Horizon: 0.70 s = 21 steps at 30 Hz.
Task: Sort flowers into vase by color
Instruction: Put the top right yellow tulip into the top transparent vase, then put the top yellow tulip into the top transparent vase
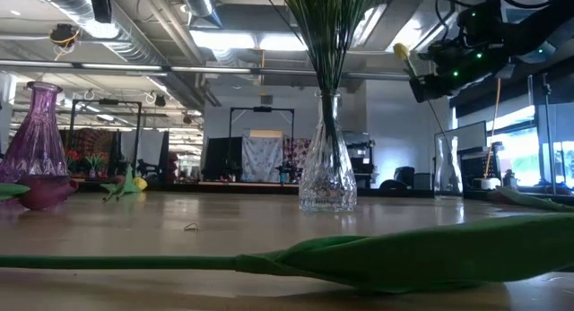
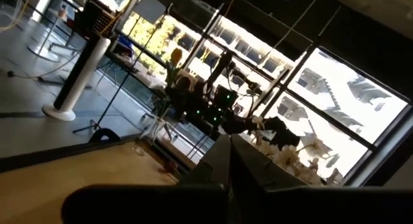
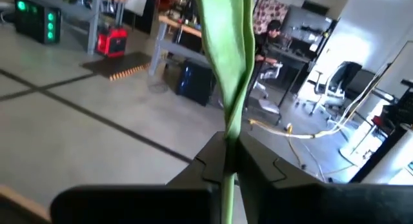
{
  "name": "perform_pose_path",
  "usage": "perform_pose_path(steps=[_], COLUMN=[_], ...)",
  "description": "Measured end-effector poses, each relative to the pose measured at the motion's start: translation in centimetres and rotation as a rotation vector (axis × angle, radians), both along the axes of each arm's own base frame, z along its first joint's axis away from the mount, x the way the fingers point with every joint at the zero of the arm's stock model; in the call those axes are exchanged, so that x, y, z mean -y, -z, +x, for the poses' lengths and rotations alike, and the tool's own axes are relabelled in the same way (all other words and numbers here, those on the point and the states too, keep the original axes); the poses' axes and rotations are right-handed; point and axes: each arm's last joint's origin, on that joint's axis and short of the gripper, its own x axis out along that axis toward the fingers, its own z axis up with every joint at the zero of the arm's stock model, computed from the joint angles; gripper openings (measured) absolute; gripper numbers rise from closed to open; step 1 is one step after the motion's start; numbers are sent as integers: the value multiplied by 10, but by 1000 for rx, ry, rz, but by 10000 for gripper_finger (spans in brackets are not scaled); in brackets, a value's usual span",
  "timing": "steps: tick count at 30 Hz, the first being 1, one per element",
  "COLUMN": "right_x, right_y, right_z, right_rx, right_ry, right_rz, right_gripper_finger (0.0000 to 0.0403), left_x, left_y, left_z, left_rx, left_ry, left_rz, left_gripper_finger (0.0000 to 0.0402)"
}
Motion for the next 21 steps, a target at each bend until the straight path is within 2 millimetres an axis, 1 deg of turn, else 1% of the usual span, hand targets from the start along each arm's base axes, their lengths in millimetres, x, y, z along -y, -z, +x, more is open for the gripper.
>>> perform_pose_path(steps=[3, 7, 10, 12, 15, 18, 21], right_x=[0, -4, -9, -13, -18, -25, -33], right_y=[3, 5, 2, -8, -23, -41, -67], right_z=[0, -1, -4, -6, -9, -11, -16], right_rx=[-9, 7, 30, 23, -28, -75, -80], right_ry=[-11, -30, -50, -57, -70, -117, -164], right_rz=[27, 80, 145, 174, 217, 223, 182], right_gripper_finger=[62, 112, 146, 161, 169, 170, 170], left_x=[-2, -3, -4, -6, -9, -13, -18], left_y=[-12, -21, -21, -11, 6, 14, 19], left_z=[-6, -10, -9, -7, -4, 0, 10], left_rx=[8, -29, -92, -176, -286, -282, -309], left_ry=[-14, -21, -73, -137, -242, -296, -315], left_rz=[30, 61, 43, 15, -49, -179, -222], left_gripper_finger=[0, 0, 0, 0, 0, 0, 0])
